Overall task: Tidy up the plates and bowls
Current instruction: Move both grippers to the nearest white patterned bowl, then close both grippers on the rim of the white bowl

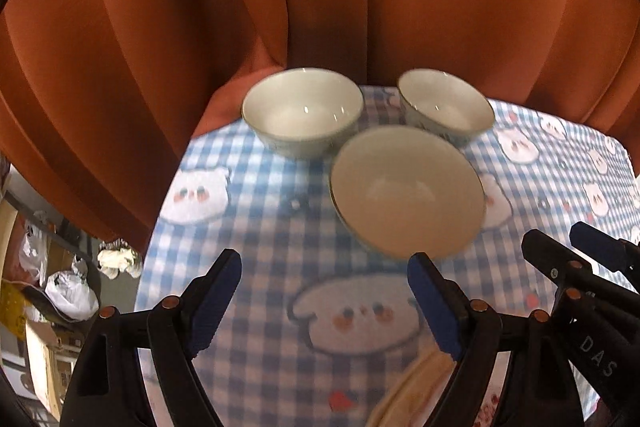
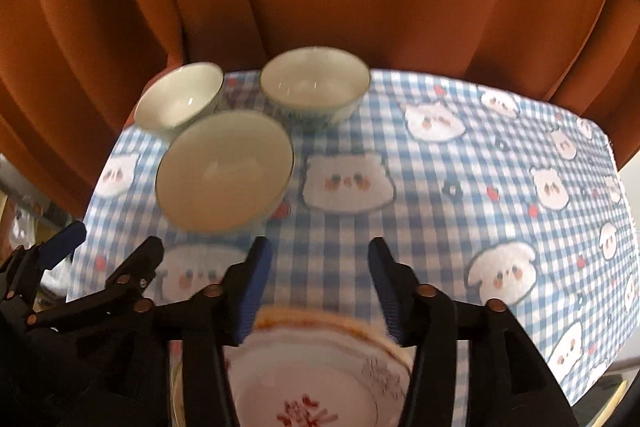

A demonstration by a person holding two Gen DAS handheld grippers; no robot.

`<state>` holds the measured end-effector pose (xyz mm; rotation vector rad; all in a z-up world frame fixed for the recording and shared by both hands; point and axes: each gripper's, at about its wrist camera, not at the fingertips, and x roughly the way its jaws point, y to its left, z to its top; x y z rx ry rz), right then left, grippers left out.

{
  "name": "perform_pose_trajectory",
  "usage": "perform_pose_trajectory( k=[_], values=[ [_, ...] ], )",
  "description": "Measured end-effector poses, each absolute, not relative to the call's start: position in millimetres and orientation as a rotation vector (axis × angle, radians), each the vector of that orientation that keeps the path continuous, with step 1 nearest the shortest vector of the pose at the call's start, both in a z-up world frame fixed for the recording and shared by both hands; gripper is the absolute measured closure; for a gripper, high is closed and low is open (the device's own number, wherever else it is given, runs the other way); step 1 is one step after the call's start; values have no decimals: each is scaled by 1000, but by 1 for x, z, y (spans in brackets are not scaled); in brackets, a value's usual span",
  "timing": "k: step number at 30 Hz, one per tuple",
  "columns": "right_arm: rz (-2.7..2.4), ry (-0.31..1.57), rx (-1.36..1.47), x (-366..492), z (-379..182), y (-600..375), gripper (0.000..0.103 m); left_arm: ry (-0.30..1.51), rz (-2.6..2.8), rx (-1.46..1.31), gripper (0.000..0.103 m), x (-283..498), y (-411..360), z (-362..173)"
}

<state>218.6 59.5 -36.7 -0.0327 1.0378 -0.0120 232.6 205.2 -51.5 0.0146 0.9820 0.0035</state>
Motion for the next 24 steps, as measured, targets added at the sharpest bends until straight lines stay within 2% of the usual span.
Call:
perform_pose_trajectory(
  k=[10,17,18,19,21,23,24],
  values=[
    [-29,1031,3,272,-49,68,45,974,0,33,15,283,212,-66],
    [-10,1055,49,293,-70,64,45,1010,-35,50,25,300,206,-88],
    [-2,1057,59,296,-73,64,45,1016,-41,50,30,301,205,-90],
    [1,1059,64,298,-75,64,52,1020,-45,51,33,302,203,-92],
    [3,1067,72,302,-79,66,64,1025,-56,47,50,306,201,-95],
    [-4,1071,89,305,-82,65,73,1028,-68,33,63,309,199,-96],
    [0,1072,101,306,-83,65,77,1028,-70,28,66,310,199,-97]
  ],
)
